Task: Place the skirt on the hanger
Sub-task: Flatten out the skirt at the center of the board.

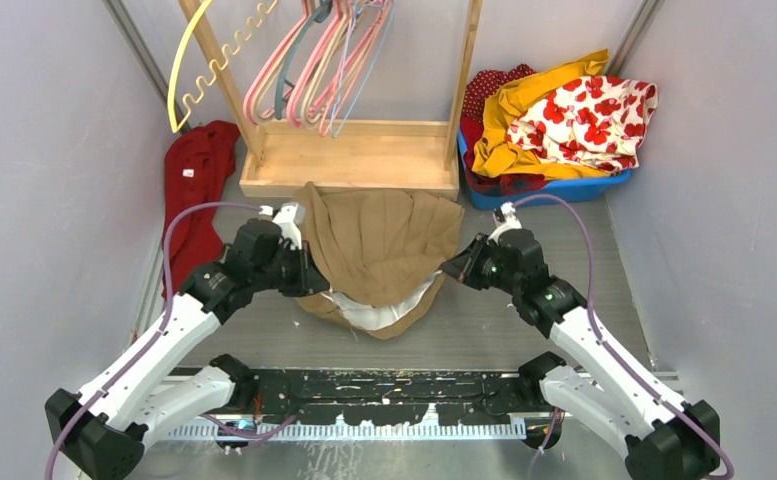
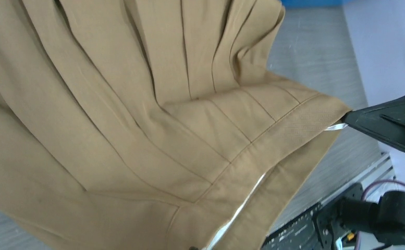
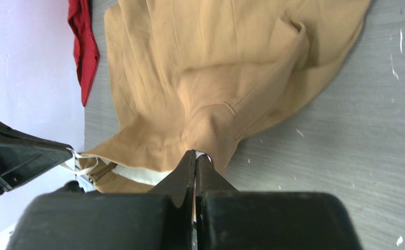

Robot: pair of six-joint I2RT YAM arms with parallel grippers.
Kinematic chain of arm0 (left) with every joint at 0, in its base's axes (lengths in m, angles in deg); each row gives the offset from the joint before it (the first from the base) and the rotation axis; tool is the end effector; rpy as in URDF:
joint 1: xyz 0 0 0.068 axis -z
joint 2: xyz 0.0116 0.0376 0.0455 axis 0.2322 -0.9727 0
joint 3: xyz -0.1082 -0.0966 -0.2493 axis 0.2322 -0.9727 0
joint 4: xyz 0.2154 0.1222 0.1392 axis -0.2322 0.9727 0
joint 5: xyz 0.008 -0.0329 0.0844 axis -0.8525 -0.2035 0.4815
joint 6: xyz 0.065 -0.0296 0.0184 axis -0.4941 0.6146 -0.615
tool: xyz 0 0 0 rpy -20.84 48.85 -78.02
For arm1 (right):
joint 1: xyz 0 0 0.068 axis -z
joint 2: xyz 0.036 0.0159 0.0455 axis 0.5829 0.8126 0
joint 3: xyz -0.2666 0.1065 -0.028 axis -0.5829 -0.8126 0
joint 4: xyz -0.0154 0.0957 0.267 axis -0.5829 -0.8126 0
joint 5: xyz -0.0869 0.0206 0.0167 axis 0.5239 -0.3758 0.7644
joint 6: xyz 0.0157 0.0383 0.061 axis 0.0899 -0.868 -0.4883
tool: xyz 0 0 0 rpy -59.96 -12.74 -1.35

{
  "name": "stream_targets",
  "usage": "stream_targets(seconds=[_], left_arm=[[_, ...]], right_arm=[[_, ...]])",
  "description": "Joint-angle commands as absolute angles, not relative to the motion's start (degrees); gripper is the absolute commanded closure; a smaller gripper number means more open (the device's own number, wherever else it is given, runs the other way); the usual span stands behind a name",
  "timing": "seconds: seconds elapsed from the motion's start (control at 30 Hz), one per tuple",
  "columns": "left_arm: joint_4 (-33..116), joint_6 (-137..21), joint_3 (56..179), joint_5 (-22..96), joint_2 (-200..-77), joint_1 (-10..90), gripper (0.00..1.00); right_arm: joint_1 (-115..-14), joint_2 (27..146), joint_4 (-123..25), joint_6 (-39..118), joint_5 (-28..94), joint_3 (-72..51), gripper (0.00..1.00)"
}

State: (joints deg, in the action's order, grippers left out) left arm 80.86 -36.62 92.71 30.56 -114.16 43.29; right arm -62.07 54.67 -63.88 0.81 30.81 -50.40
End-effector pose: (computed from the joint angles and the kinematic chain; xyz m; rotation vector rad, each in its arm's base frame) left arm 0.1810 -0.1221 0.2868 0.0768 2.4126 -0.8399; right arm 0.2005 0.1115 0.2558 0.2588 2.1972 0.9203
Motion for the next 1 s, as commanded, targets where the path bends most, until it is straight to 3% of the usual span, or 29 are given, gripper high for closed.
stream_targets(seconds=[0.0,0.2,0.5,0.6,0.73,0.97], left_arm=[[81.17,-33.49,91.36,37.41,-114.36,48.67,1.0],[79.86,-28.89,88.0,44.14,-117.52,58.1,1.0],[81.72,-24.92,83.78,47.8,-116.46,62.79,1.0],[81.7,-24.49,83.05,48.01,-116.97,63.21,1.0],[81.48,-24.12,82.46,48.58,-117.81,63.74,1.0],[82.32,-23.49,81.72,49.11,-116.89,64.36,0.97]], right_arm=[[-62.11,48.65,-67.44,-0.63,27.89,-55.47,0.99],[-62.19,39.72,-71.38,-4.27,26.64,-63.54,0.98],[-62.2,32.04,-82.74,-6.95,28.57,-68.59,0.93],[-62.17,31.81,-83.09,-8.13,28.02,-70.41,0.92],[-62.29,34.58,-83.19,-8.16,27.28,-71.28,0.8],[-62.8,38.4,-82.92,-8.18,27.19,-71.99,0.74]])
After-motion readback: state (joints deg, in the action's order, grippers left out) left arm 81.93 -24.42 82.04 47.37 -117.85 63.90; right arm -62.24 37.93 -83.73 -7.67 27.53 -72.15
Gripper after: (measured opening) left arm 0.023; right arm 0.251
